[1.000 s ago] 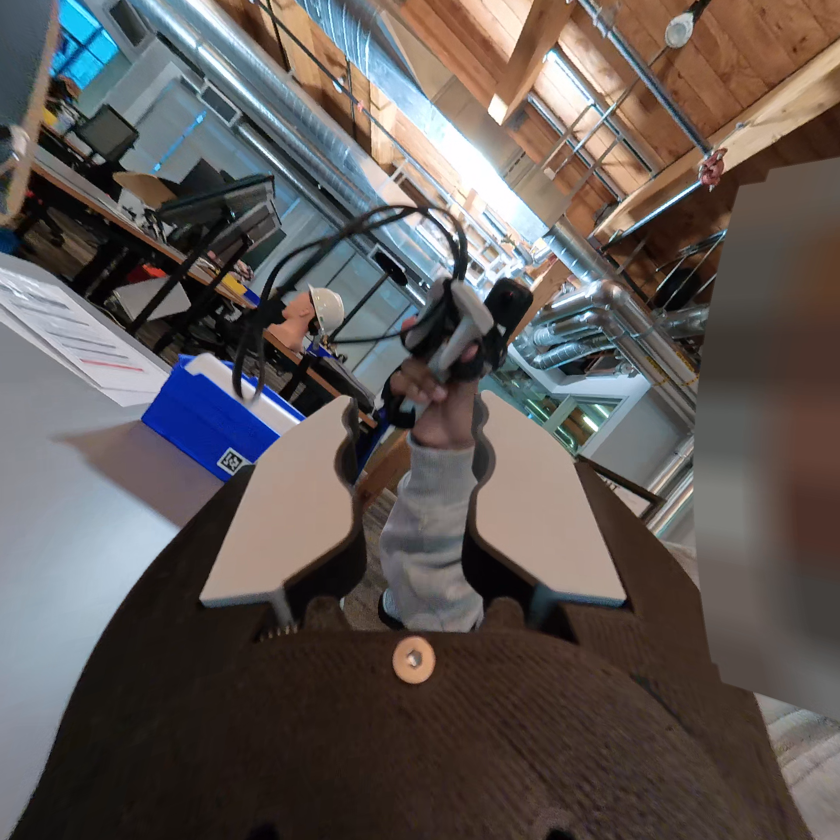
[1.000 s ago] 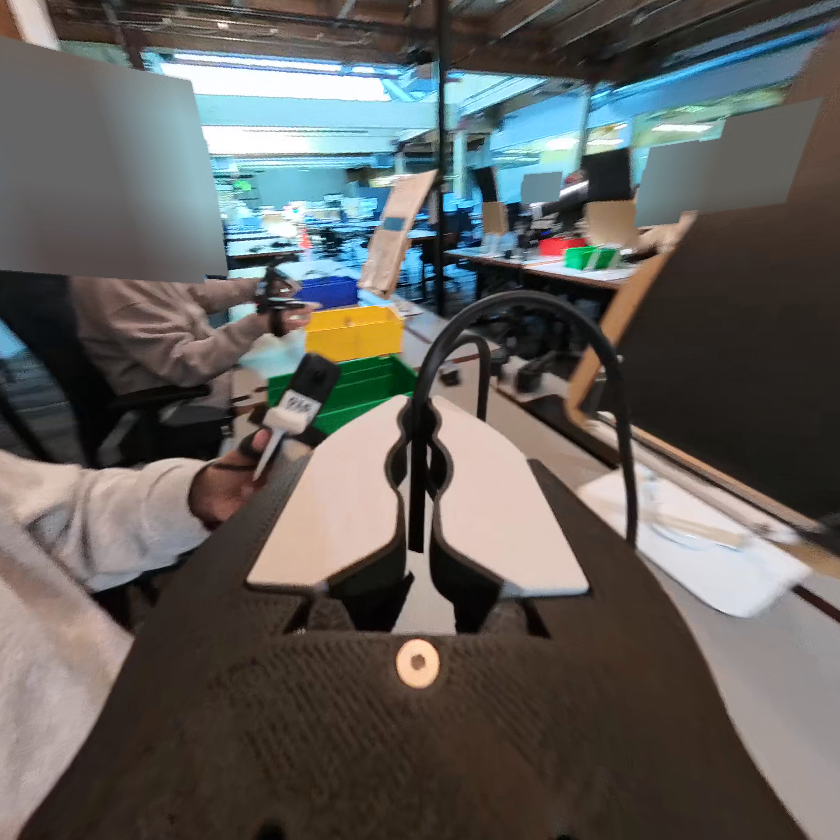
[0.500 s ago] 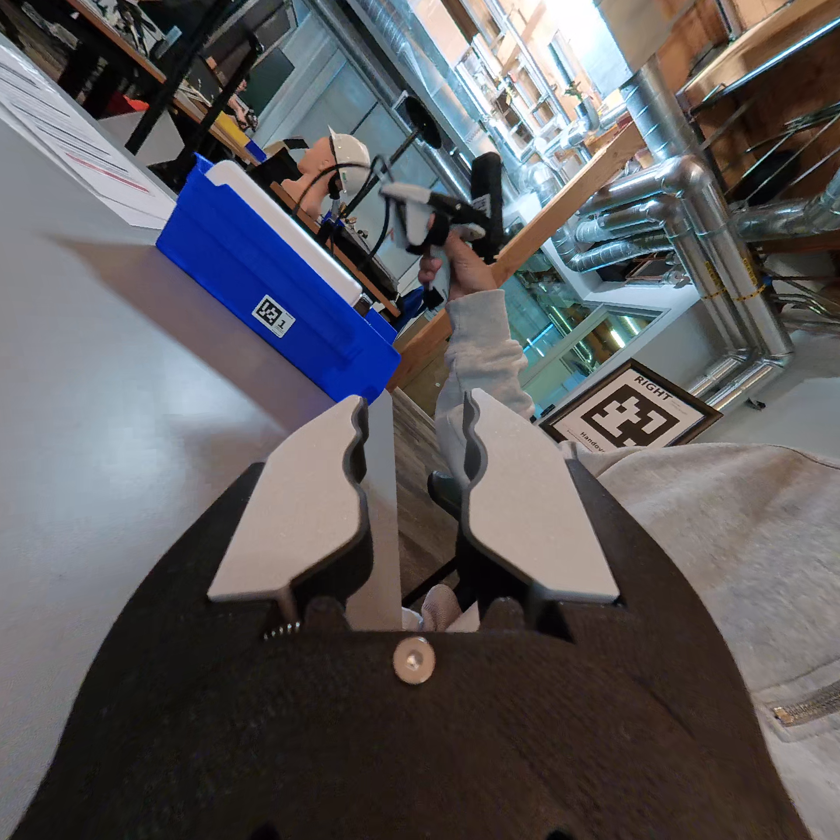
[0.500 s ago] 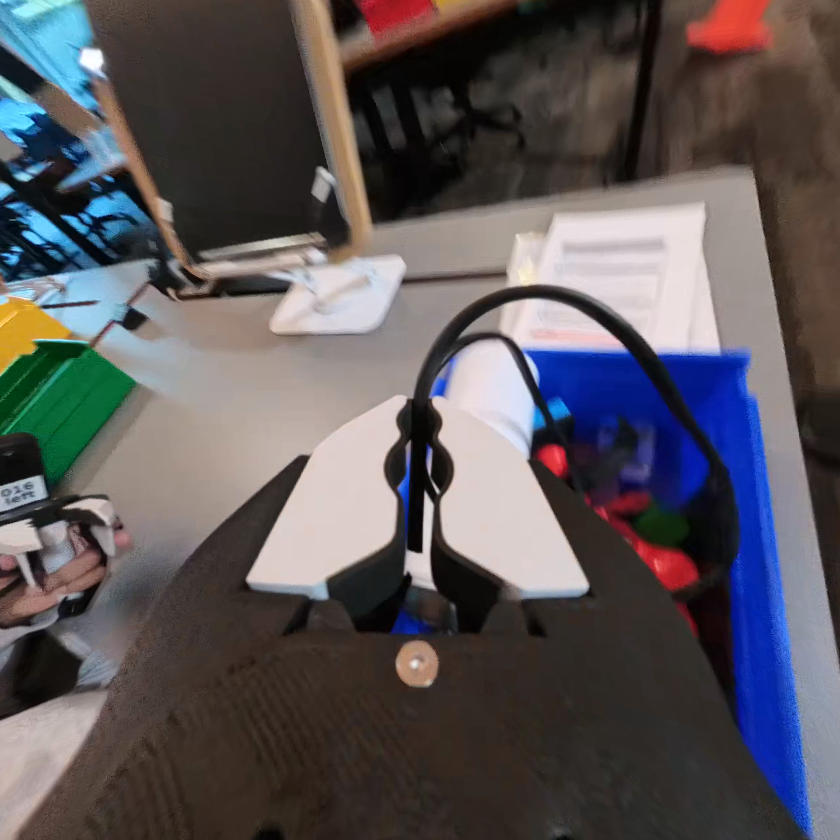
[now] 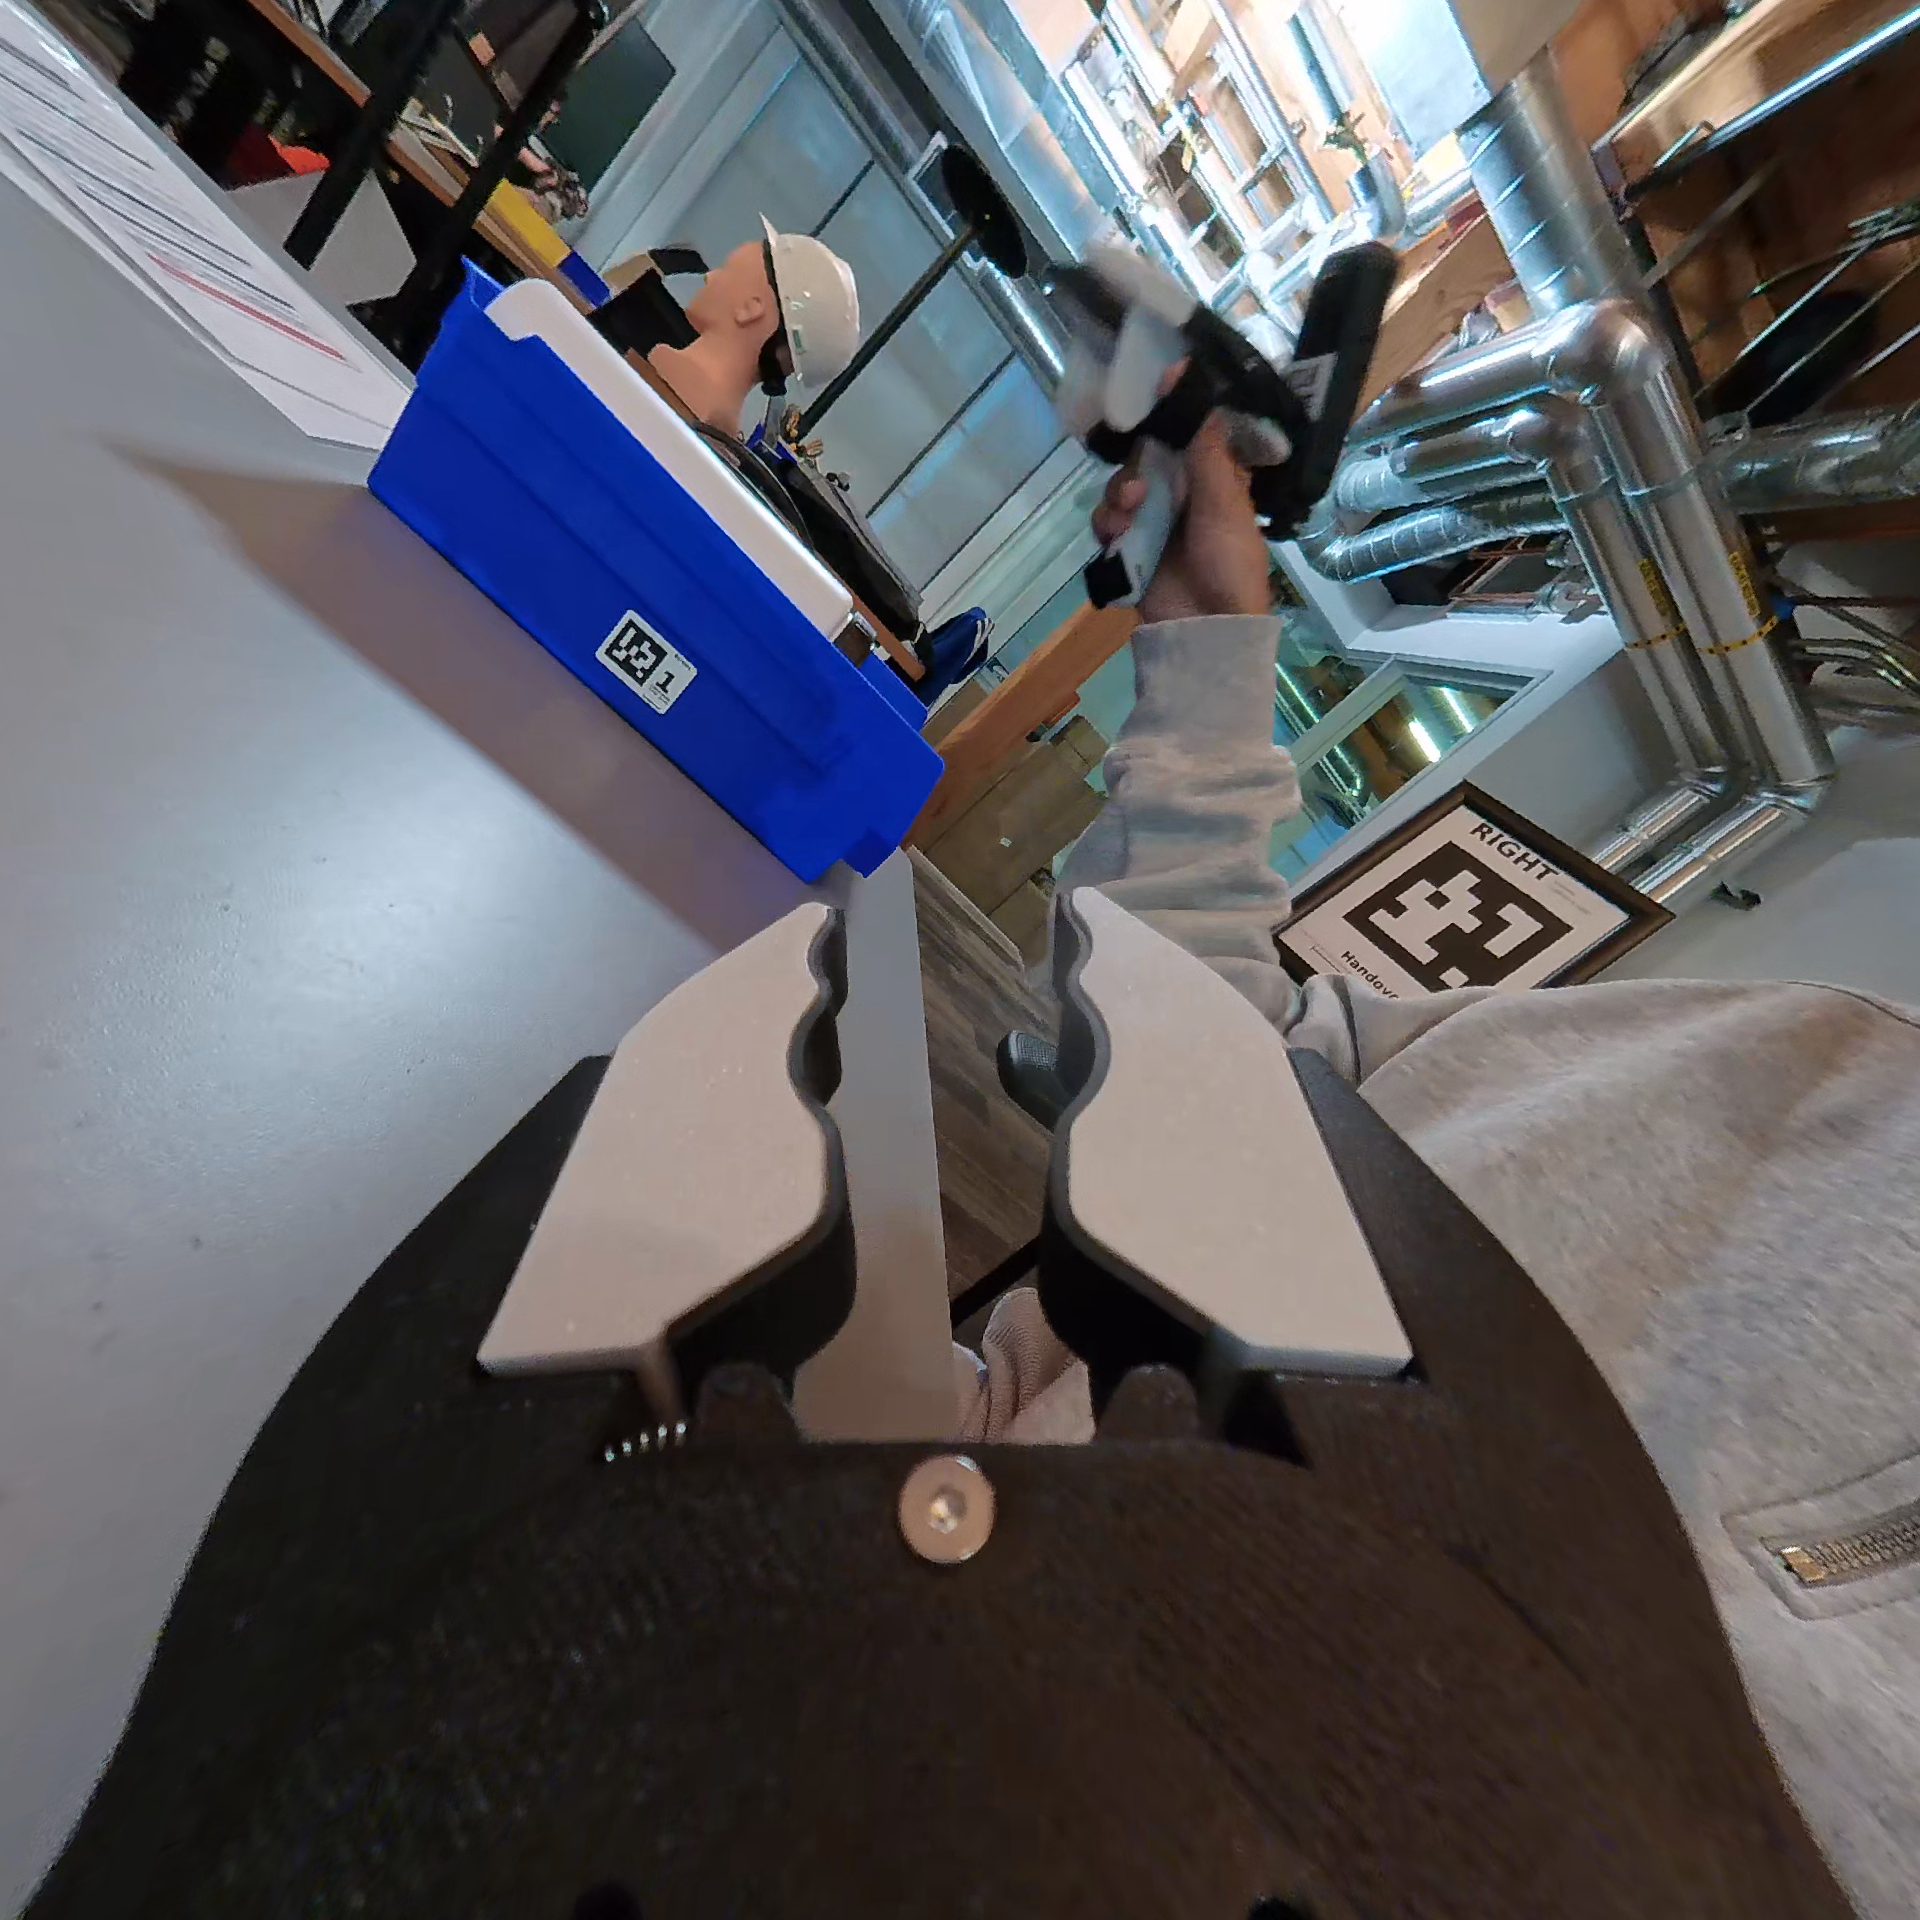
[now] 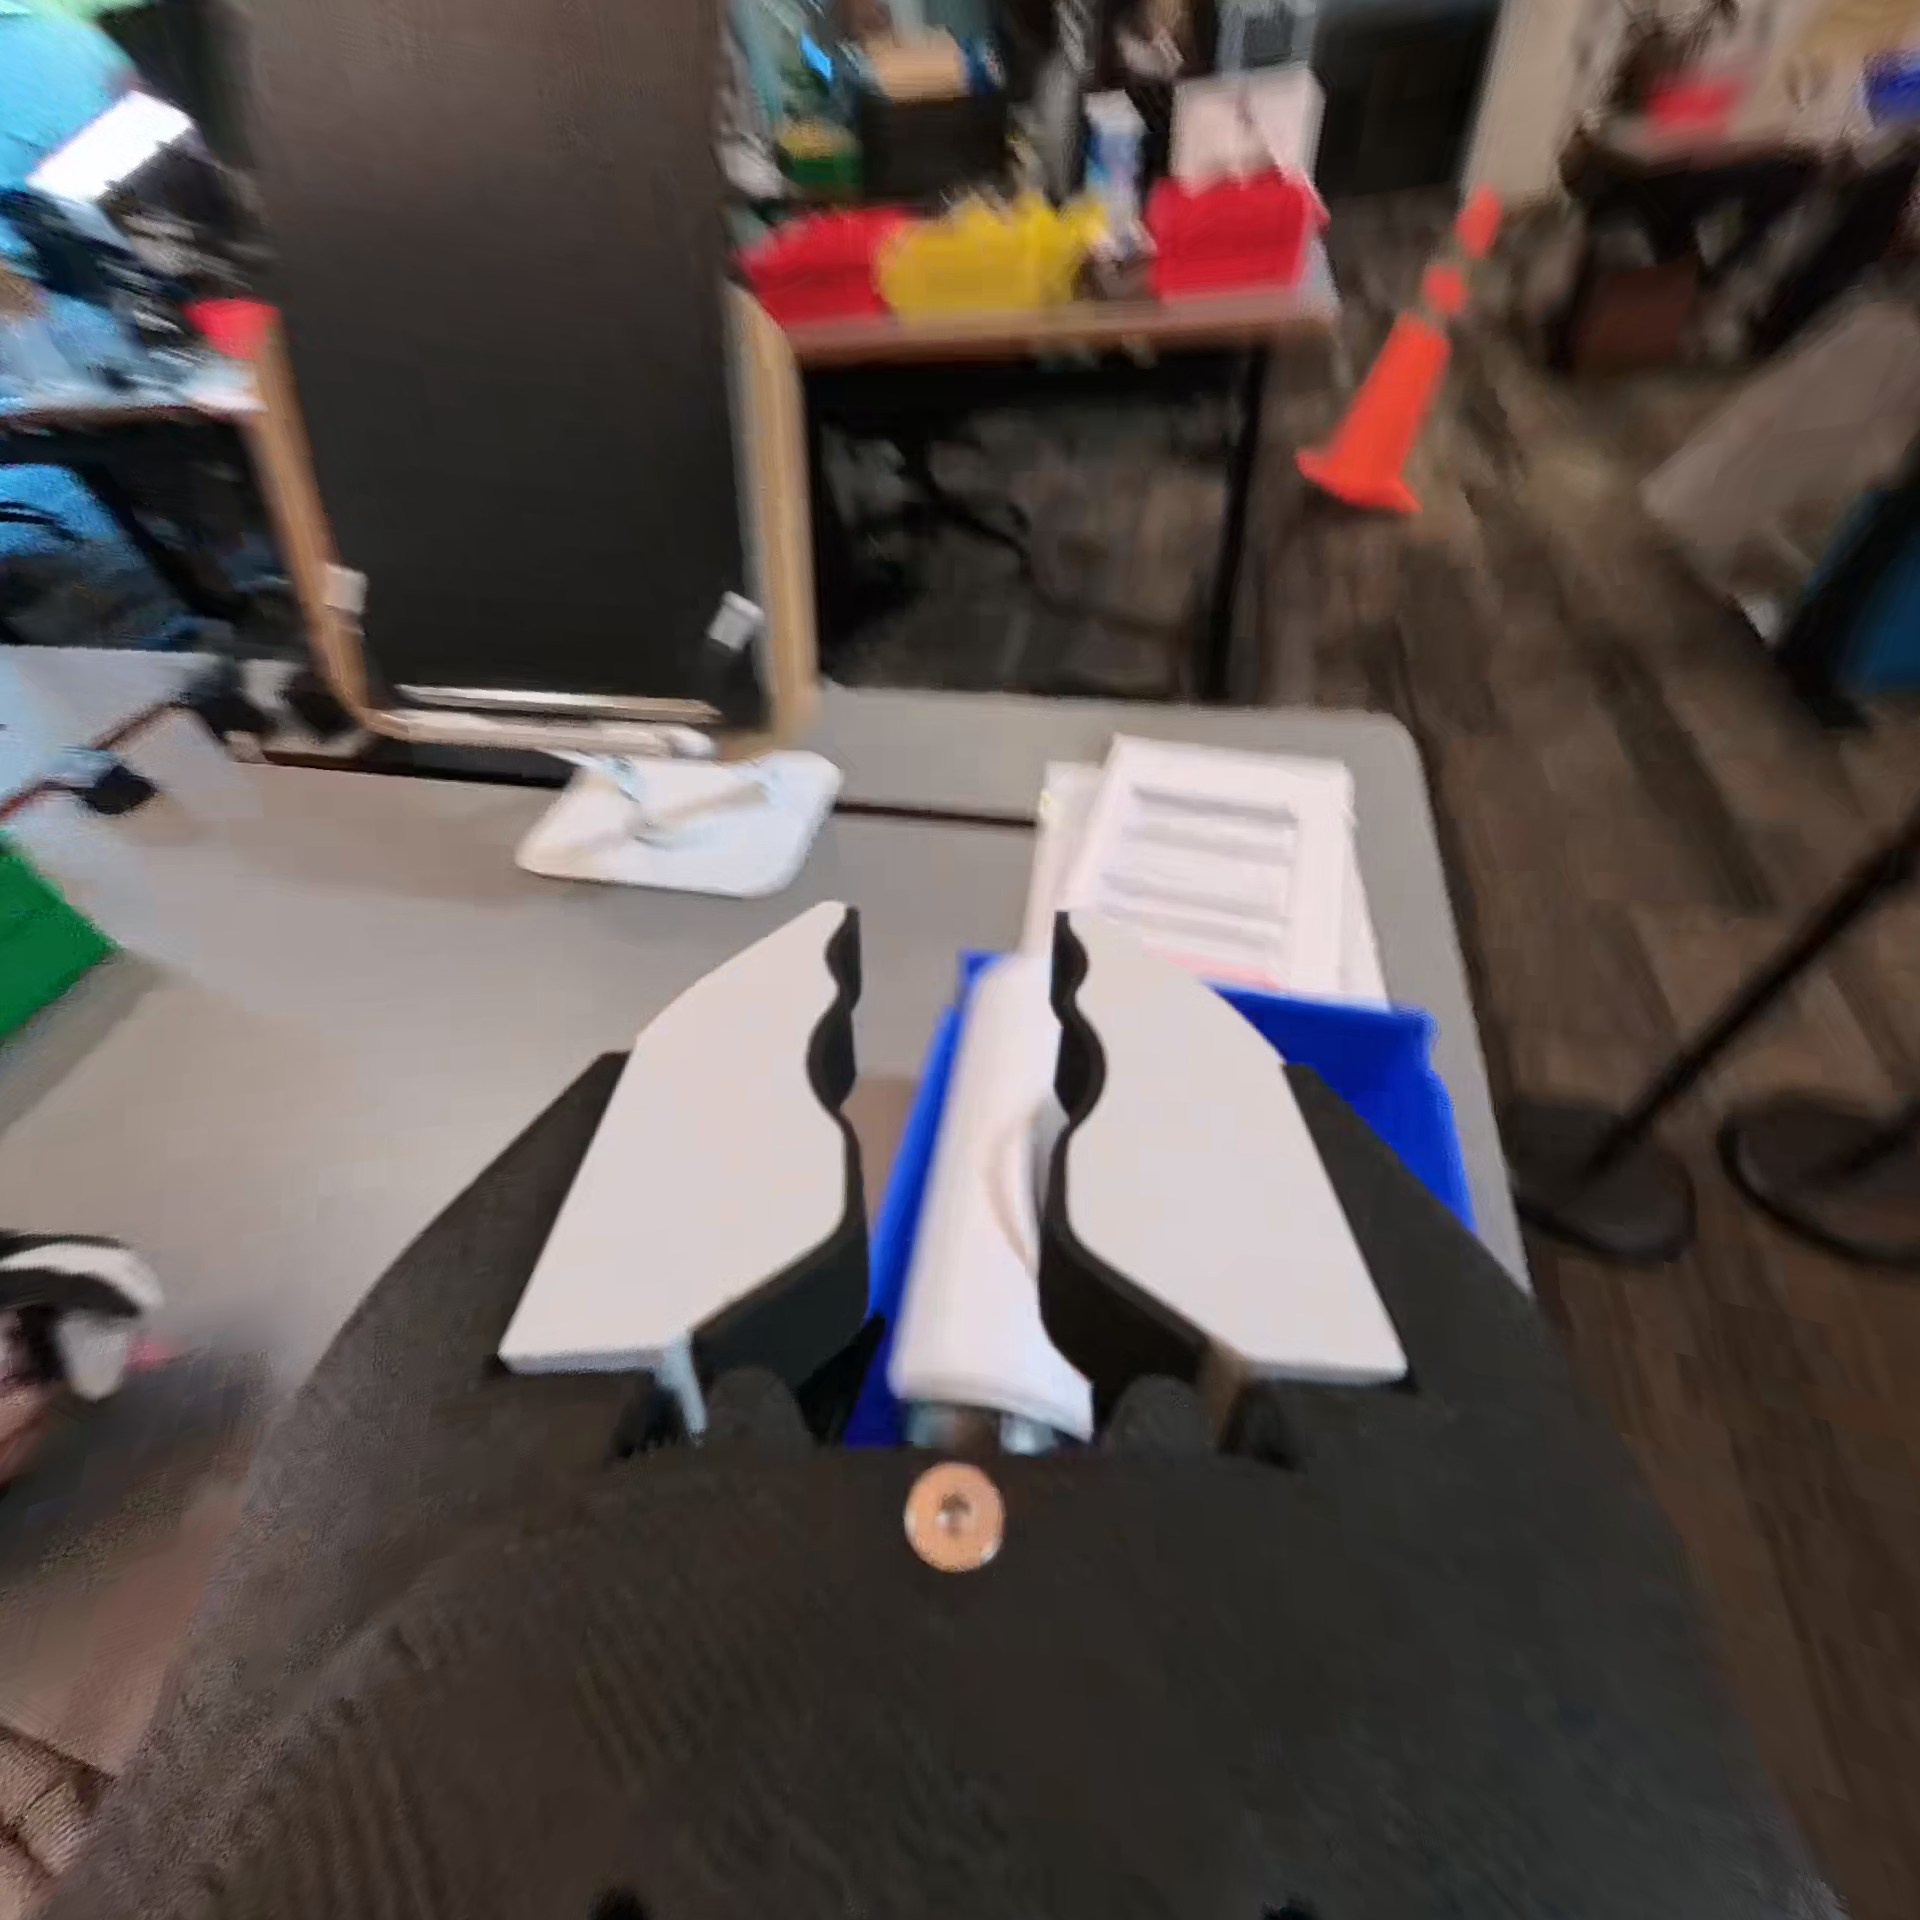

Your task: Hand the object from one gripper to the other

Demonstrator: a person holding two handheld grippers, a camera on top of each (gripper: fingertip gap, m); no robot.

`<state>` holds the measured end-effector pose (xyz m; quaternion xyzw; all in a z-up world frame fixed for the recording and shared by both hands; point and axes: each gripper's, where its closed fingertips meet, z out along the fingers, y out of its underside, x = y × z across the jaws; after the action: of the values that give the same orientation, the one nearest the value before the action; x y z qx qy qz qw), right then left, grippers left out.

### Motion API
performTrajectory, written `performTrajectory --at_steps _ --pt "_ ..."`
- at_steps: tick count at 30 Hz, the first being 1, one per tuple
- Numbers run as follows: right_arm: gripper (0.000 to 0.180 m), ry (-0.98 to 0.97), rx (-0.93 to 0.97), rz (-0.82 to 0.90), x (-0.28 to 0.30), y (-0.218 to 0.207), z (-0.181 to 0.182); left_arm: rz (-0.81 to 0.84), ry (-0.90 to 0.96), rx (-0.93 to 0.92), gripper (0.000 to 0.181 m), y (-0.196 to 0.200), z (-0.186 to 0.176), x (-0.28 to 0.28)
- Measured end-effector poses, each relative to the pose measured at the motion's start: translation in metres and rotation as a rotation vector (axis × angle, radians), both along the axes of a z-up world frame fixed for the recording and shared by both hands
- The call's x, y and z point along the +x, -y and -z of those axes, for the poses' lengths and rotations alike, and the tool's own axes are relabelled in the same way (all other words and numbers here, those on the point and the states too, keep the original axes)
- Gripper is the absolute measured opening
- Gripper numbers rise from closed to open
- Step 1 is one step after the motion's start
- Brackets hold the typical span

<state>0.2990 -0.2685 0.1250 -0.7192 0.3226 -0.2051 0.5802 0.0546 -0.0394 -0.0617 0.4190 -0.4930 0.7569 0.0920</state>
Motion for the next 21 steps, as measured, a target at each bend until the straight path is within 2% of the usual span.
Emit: performTrajectory --at_steps 3,5,8,9,11,13,15,17,21 --pt "0.036 0.159 0.080 -0.218 -0.050 -0.062 -0.037 -0.008 0.013 0.014 0.038 0.001 -0.001 -0.001" --pt "0.033 0.208 0.128 -0.354 -0.081 -0.108 -0.035 -0.019 0.013 0.027 0.038 0.001 -0.001 -0.003" --pt "0.029 0.216 0.201 -0.562 -0.134 -0.174 0.019 -0.038 0.024 0.032 0.038 0.000 -0.003 -0.007" --pt "0.027 0.195 0.210 -0.612 -0.152 -0.191 0.048 -0.040 0.029 0.044 0.038 0.000 -0.002 -0.008" --pt "0.000 0.112 0.159 -0.679 -0.184 -0.216 0.115 -0.035 0.040 0.093 0.038 0.000 0.002 -0.010" --pt "0.000 0.022 0.100 -0.731 -0.212 -0.229 0.168 -0.036 0.054 0.174 0.038 -0.001 0.011 -0.012" --pt "0.000 -0.029 0.078 -0.770 -0.231 -0.233 0.189 -0.046 0.077 0.278 0.037 -0.005 0.021 -0.014" --pt "0.000 -0.033 0.063 -0.795 -0.237 -0.236 0.194 -0.053 0.098 0.343 0.036 -0.008 0.025 -0.017" --pt "0.000 -0.056 0.003 -0.864 -0.238 -0.243 0.212 -0.098 0.125 0.310 0.033 -0.015 0.017 -0.020"
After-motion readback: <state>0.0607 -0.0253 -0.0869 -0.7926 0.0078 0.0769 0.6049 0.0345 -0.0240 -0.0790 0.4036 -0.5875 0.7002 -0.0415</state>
